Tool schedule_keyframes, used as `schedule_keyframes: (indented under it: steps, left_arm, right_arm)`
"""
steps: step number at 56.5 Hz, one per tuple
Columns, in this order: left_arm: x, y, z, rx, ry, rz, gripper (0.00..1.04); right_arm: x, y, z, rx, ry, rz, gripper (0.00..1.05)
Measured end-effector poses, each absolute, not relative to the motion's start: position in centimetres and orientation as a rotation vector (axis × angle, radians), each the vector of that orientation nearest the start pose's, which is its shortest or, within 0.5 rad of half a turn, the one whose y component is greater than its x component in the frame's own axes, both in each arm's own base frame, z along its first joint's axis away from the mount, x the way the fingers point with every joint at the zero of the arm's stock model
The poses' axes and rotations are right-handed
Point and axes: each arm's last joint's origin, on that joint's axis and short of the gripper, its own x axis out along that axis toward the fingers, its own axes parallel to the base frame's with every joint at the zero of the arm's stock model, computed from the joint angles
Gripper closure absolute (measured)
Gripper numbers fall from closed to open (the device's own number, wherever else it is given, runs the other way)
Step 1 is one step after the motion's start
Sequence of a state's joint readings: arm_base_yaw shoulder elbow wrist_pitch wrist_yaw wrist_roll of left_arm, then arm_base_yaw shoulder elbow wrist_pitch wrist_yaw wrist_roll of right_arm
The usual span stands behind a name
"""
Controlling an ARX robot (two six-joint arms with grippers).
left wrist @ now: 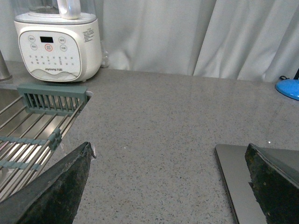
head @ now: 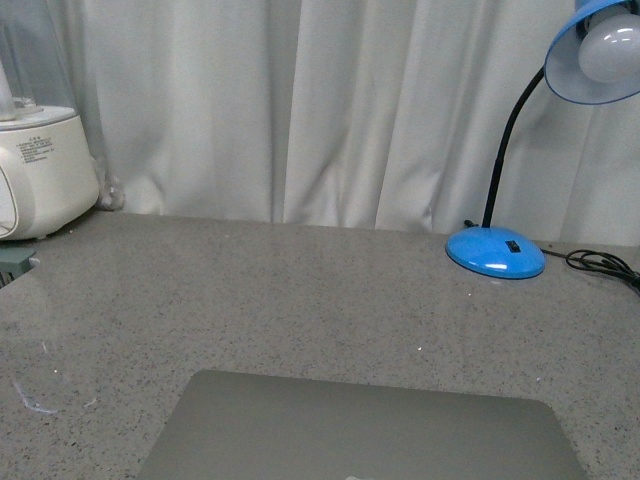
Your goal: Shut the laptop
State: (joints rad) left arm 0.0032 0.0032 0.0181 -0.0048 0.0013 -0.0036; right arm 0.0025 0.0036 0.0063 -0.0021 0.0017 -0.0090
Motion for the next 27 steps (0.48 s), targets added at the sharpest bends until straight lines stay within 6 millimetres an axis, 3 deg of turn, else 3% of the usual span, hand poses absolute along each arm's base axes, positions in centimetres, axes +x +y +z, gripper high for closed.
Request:
schedule_keyframes:
  steps: [27]
  left_arm:
    - [9.68,0.03,16.90,-0.004,-0.010,0.002,0.06]
  right_arm:
    - [9.75,0.02,16.52,-0.009,-0.001,0.001,0.09]
